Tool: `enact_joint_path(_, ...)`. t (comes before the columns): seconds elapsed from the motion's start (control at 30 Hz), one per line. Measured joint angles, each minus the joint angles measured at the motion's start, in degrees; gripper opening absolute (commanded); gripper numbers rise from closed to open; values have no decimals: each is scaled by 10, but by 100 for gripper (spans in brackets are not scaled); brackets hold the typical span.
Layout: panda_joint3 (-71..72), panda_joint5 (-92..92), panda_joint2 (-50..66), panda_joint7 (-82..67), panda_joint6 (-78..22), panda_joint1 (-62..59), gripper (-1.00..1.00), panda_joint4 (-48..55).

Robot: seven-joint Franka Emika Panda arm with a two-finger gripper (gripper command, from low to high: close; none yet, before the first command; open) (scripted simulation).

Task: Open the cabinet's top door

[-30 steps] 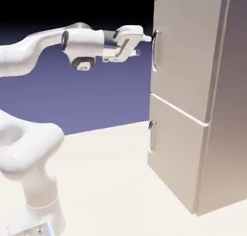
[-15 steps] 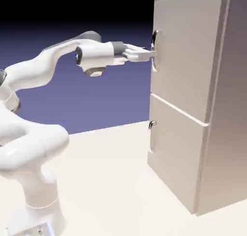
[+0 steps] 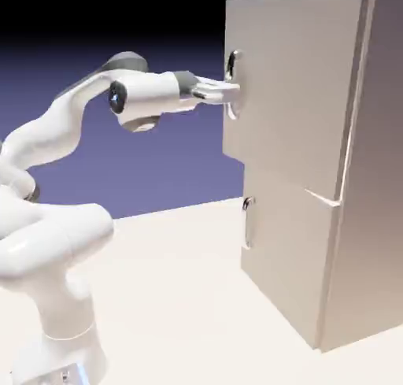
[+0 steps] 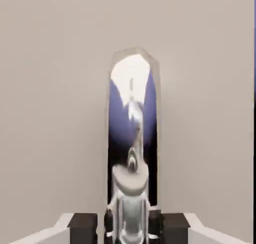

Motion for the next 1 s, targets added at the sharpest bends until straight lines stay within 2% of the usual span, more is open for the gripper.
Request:
enact_joint_path(0.23,-145,-82,19,-80,-142,50,-100,-79)
enact_joint_path(0.5,-311,-210,75,-152,-284,61,-100,-105)
enact_joint_path(0.73,-457,-343,175,-223,-410,65,-100,-79)
enact_joint_path(1.0,-602,-490,340,-309,-554,104,-100,11)
